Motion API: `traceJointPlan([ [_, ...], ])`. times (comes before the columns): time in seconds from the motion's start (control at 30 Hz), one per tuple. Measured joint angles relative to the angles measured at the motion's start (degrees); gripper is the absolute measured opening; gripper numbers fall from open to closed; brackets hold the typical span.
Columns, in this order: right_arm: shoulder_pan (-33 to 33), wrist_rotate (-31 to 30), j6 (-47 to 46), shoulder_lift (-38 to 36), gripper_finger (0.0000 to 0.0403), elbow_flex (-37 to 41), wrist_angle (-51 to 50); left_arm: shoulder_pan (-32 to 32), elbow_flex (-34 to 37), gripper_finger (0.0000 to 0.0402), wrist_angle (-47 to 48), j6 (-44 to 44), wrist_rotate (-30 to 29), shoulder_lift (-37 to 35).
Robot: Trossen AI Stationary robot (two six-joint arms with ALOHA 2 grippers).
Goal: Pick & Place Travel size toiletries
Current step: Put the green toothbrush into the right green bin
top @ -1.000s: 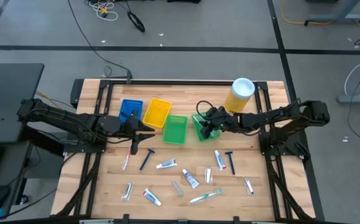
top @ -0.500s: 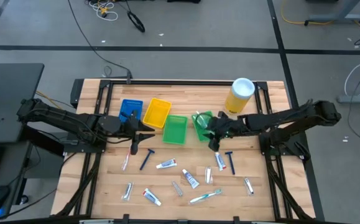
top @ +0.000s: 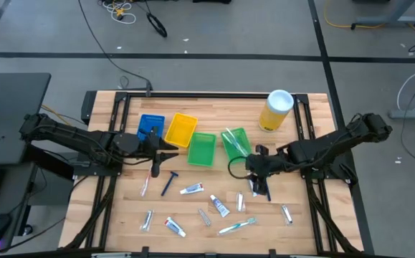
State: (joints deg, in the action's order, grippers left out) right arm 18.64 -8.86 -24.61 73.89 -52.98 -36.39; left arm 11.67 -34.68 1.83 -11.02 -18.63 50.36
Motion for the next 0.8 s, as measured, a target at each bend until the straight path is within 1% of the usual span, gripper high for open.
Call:
traceJointPlan([
  [0.17,3.73,0.13,3.55,0.18,0.0198,1.50,7.17,-0.01,0.00,0.0105,0.00,-0.34,-0.22,0.01],
  [0.3,7.65,0.44,11.05,1.14,0.0199,3.45,14.97,-0.01,0.00,0.0105,-0.02,-0.31,-0.22,-0.01],
  [0.4,10.44,0.80,15.33,2.36,0.0199,6.42,23.57,-0.01,0.00,0.0105,-0.02,-0.30,-0.22,-0.01],
  [0.53,13.22,0.72,14.18,4.62,0.0199,10.12,35.34,-0.01,0.00,0.0105,0.00,-0.62,-0.20,-0.01],
  [0.6,14.37,0.53,13.01,6.57,0.0199,10.72,39.77,-0.01,0.02,0.0105,0.03,-0.62,-0.22,0.01],
  [0.73,16.18,2.31,12.72,11.56,0.0199,10.75,45.38,-0.01,0.02,0.0105,-0.03,-0.67,-0.20,0.00],
  [0.8,16.69,3.79,11.62,14.03,0.0199,10.18,45.89,-0.01,0.02,0.0105,-0.05,-0.74,-0.20,-0.01],
])
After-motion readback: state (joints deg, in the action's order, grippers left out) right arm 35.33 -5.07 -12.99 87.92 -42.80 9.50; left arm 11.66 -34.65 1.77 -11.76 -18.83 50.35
